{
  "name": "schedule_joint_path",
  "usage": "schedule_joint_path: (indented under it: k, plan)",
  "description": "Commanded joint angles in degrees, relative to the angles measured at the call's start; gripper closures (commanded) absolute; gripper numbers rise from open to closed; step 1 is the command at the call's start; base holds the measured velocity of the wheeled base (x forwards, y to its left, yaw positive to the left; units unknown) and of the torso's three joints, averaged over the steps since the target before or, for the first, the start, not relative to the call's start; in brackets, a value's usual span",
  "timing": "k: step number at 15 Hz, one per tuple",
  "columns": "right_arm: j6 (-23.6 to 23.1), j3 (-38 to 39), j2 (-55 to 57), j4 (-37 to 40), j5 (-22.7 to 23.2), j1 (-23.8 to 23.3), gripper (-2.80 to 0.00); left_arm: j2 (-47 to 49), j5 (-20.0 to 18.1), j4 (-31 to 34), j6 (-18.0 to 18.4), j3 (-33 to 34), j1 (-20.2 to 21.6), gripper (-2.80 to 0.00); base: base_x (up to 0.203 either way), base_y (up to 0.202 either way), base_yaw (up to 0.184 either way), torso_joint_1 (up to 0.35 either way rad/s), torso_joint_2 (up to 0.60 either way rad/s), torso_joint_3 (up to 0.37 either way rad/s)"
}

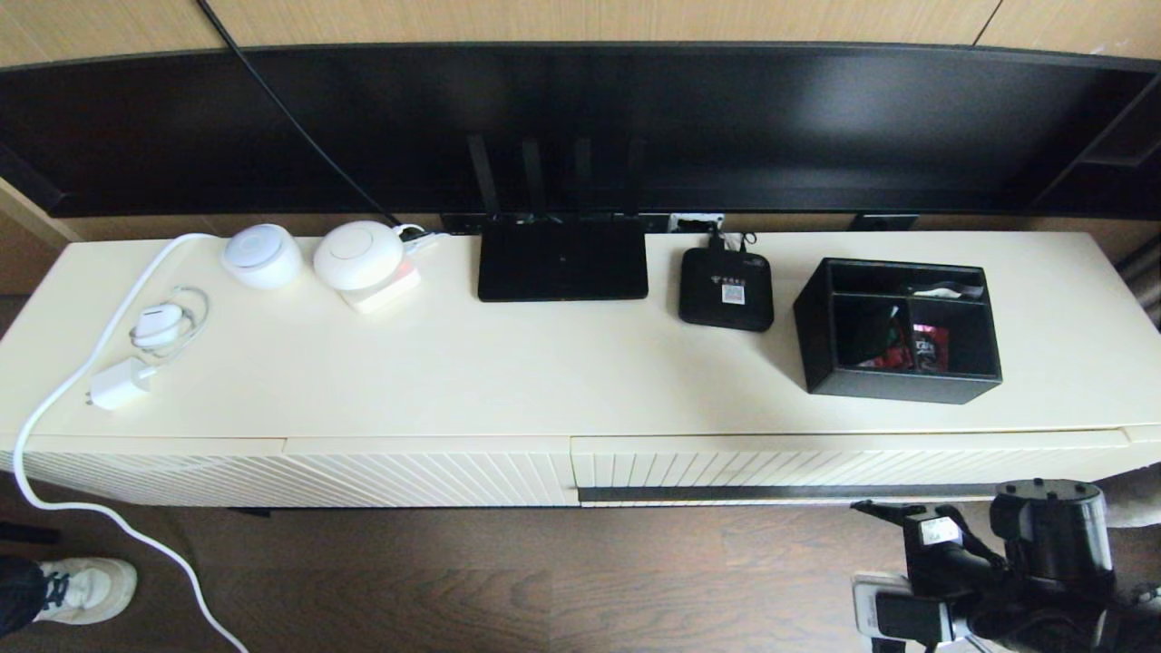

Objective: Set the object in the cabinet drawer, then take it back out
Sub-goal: Open the drawer

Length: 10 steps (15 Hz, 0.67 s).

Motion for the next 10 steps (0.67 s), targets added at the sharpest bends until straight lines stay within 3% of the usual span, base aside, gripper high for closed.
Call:
schedule_joint_path:
  k: [1,10]
  plan:
    - [-0.5,-0.4,2.3,-0.3,0.1,-0.6,-2.8,0.1,0.0,0.0,0.0,0.0,0.0,0.0,0.0,0.0,0.0,0.0,0.0,0.0]
    - [-0.5,-1.6,9.7,-2.8,0.7,-1.7,-2.8,0.1,0.0,0.0,0.0,0.0,0.0,0.0,0.0,0.0,0.0,0.0,0.0,0.0]
